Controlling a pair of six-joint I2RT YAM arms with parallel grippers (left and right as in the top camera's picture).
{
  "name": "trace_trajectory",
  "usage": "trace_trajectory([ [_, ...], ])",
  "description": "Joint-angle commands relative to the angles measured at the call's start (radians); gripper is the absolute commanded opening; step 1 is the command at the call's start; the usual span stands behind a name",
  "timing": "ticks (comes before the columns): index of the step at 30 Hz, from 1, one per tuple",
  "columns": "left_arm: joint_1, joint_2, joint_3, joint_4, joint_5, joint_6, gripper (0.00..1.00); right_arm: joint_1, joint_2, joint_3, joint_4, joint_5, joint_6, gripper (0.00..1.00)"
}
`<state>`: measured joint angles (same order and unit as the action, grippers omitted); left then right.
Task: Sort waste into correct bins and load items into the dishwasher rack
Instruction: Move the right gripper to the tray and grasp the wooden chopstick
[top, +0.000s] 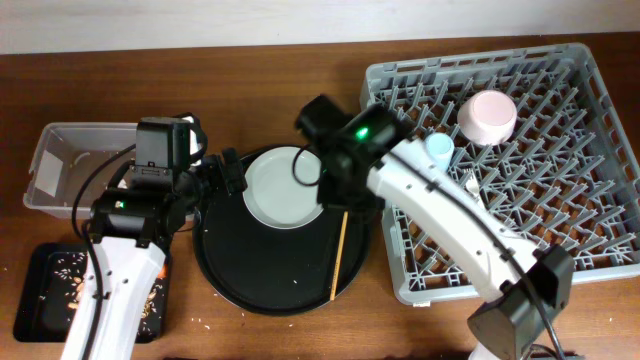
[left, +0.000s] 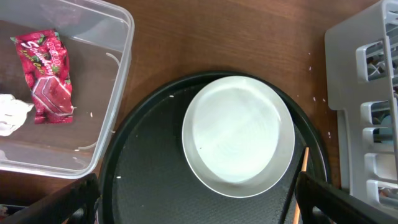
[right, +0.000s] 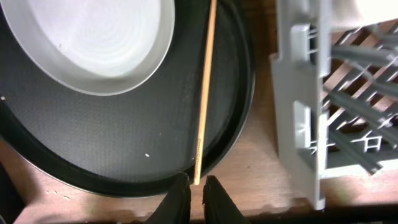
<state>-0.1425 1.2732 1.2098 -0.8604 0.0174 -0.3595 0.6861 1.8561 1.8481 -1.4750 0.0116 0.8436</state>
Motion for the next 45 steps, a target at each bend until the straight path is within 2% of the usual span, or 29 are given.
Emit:
trace_trajectory([
  [1,0.002,-0.008,0.015,0.002,-0.014,0.001,0.99,0.043,-0.002,-0.082,0.075,0.069,0.120,0.20],
  [3,0.002,-0.008,0.015,0.002,-0.014,0.001,0.99,0.039,-0.002,-0.181,0.127,0.058,0.221,0.17],
  [7,0.002,-0.008,0.015,0.002,-0.014,0.002,0.99,0.039,-0.002,-0.391,0.386,0.058,0.220,0.19],
  [9,0.002,-0.008,0.015,0.002,-0.014,0.001,0.99,0.039,-0.002,-0.497,0.522,0.061,0.221,0.14],
  [11,0.002,-0.008,0.015,0.002,-0.014,0.002,0.99,0.039,-0.002,-0.580,0.601,0.072,0.272,0.15],
  [14,0.002,-0.008,0.015,0.002,-0.014,0.001,0.99,0.040,-0.002,-0.600,0.607,0.072,0.291,0.16],
  [15,0.002,-0.008,0.015,0.002,-0.014,0.002,0.99,0.040,-0.002,-0.601,0.598,0.072,0.291,0.21],
  [21,0.002,-0.008,0.015,0.002,-0.014,0.001,0.99,0.042,-0.001,-0.624,0.609,0.071,0.292,0.21],
  [27,0.002,-0.008,0.015,0.002,-0.014,0.001,0.99,0.092,0.007,-0.634,0.669,0.072,0.292,0.25],
  [32,0.002,-0.008,0.015,0.002,-0.014,0.001,0.99,0.093,0.032,-0.634,0.672,0.077,0.292,0.35],
  [34,0.002,-0.008,0.015,0.002,-0.014,0.002,0.99,0.093,0.032,-0.634,0.671,0.080,0.292,0.36],
  [42,0.002,-0.008,0.015,0.002,-0.014,0.001,0.99,0.093,0.086,-0.654,0.687,0.099,0.292,0.35],
  [45,0.002,-0.008,0.015,0.002,-0.014,0.001,1.00,0.093,0.097,-0.654,0.691,0.094,0.292,0.20],
])
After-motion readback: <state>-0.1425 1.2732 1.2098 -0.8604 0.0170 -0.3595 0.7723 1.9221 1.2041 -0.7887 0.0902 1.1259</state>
